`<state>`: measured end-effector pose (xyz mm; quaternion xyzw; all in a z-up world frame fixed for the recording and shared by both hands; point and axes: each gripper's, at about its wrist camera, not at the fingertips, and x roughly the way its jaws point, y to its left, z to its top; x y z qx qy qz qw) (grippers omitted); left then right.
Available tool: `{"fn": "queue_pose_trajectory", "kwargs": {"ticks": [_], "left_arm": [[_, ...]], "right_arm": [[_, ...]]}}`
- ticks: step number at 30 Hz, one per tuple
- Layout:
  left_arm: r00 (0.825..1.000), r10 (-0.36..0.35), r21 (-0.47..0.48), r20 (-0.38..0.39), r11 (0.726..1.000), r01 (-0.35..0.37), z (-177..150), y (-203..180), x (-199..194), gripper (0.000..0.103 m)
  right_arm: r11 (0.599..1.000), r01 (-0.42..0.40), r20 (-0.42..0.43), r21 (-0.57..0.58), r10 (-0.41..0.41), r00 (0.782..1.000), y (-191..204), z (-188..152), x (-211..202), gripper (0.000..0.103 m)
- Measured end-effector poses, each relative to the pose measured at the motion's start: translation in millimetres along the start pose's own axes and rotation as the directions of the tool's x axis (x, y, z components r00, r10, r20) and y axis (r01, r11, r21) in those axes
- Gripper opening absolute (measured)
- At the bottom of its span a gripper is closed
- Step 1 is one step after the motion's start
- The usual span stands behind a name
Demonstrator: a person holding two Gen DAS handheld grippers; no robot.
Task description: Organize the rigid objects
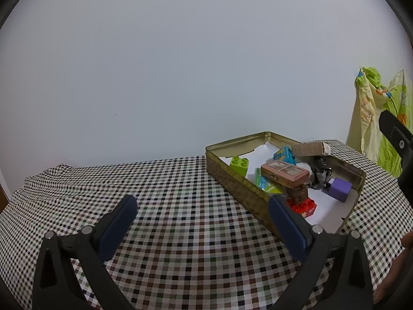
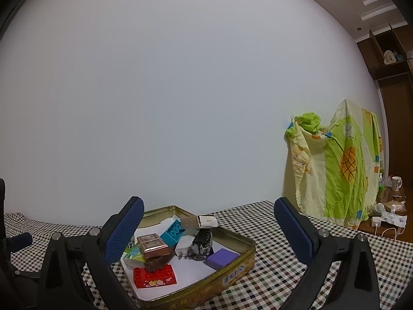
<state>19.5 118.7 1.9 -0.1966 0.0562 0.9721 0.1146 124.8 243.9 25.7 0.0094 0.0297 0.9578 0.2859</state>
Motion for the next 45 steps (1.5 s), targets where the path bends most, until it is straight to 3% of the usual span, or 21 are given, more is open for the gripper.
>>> {"fn": "queue_pose_trajectory", "kwargs": {"ticks": [45], "left_arm": [[1.0, -0.002, -0.004, -0.012, 1.0, 0.002, -2.0, 2.5, 3.0, 0.103]], "right_arm": [[0.999, -0.025, -0.002, -0.02, 0.024, 1.0, 0.0, -1.2, 5.0, 0.102]]}}
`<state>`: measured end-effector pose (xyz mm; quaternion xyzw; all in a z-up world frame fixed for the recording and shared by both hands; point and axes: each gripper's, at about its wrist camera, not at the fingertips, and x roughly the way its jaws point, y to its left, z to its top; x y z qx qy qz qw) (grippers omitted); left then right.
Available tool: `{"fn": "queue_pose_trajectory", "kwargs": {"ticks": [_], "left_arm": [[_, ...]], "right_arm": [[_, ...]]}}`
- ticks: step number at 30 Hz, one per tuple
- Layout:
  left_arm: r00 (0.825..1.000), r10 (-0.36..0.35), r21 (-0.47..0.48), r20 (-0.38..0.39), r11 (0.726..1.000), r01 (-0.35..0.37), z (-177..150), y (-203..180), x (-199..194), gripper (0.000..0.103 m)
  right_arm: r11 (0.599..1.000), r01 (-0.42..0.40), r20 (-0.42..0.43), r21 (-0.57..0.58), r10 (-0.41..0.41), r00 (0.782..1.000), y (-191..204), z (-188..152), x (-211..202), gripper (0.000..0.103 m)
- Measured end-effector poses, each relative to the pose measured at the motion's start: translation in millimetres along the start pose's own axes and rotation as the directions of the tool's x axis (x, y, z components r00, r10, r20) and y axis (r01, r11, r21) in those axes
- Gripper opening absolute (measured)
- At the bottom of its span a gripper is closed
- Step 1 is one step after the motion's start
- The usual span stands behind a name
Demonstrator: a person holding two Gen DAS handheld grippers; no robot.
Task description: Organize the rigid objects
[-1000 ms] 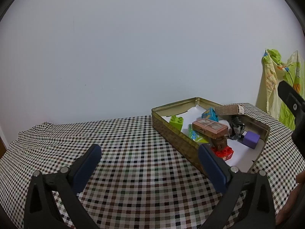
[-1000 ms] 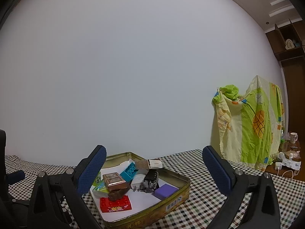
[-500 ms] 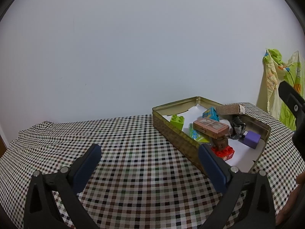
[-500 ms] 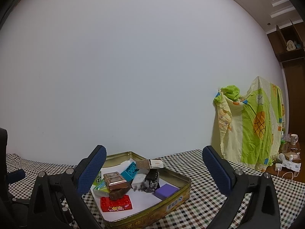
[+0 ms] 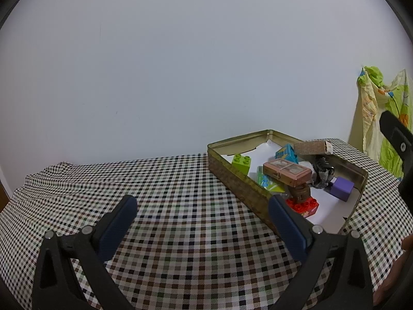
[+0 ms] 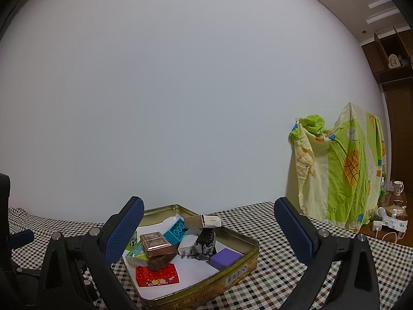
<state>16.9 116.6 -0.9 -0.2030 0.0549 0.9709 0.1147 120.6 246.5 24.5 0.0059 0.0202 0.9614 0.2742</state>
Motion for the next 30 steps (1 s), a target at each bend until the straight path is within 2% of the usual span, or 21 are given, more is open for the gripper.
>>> {"fn": "queue_pose_trajectory", "kwargs": {"ticks": [30], "left_arm": [[1.0, -0.007, -0.014, -0.024, 1.0, 0.007, -1.3, 5.6, 5.4, 0.103]], "right_arm": [[1.0, 0.014, -0.02, 0.013, -0.014, 1.0, -1.0, -3.7, 6.6, 0.102]]}}
